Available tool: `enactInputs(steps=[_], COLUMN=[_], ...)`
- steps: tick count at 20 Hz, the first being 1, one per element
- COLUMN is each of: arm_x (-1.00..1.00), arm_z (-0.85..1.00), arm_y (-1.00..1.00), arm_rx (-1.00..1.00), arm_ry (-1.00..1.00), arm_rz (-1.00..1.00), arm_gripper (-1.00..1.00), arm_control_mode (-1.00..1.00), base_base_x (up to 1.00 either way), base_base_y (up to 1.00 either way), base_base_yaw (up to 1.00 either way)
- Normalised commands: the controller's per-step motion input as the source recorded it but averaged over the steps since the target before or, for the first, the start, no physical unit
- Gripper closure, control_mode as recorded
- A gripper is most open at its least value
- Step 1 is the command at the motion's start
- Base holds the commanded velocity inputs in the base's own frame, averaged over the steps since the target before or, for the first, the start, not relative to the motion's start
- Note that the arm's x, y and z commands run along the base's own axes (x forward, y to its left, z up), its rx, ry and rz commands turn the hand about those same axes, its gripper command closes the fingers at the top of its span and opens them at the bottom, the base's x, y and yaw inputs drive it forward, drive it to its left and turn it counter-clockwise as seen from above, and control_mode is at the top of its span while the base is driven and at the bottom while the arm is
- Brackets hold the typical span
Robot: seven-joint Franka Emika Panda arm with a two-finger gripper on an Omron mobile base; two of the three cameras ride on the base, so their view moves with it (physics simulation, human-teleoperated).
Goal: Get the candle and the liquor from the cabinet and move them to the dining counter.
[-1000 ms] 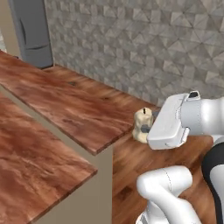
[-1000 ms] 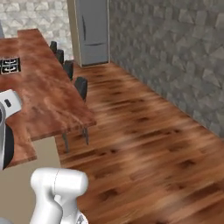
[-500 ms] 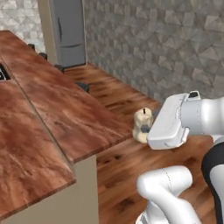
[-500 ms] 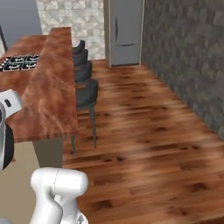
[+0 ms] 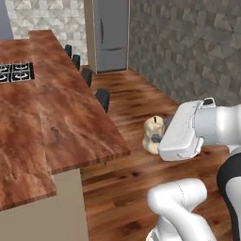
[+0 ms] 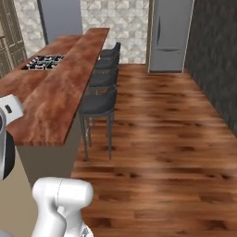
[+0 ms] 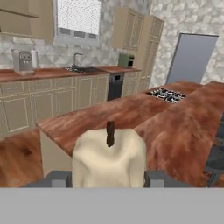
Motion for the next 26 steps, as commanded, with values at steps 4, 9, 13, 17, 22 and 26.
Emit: enactInputs(steps=[4,9,13,17,22,26], arm_x=[0.00,0.00,0.00,0.00,0.00,0.00], arm_z=[0.00,0.00,0.00,0.00,0.00,0.00], arm_y=[0.00,0.00,0.00,0.00,0.00,0.00], arm_rx=[0.00,0.00,0.00,0.00,0.00,0.00], arm_ry=[0.00,0.00,0.00,0.00,0.00,0.00], arm_rz=[0.00,0.00,0.00,0.00,0.00,0.00], arm_gripper=[1.00,1.00,1.00,1.00,1.00,1.00], arm_control_mode=[1.00,1.00,1.00,1.00,1.00,1.00], base_base_x=[0.38,0.40,0.46,0.45,0.45,0.47], base_base_y=[-0.58,-0.55,-0.53,-0.54,-0.54,-0.54], base_base_yaw=[0.42,0.42,0.42,0.42,0.42,0.42])
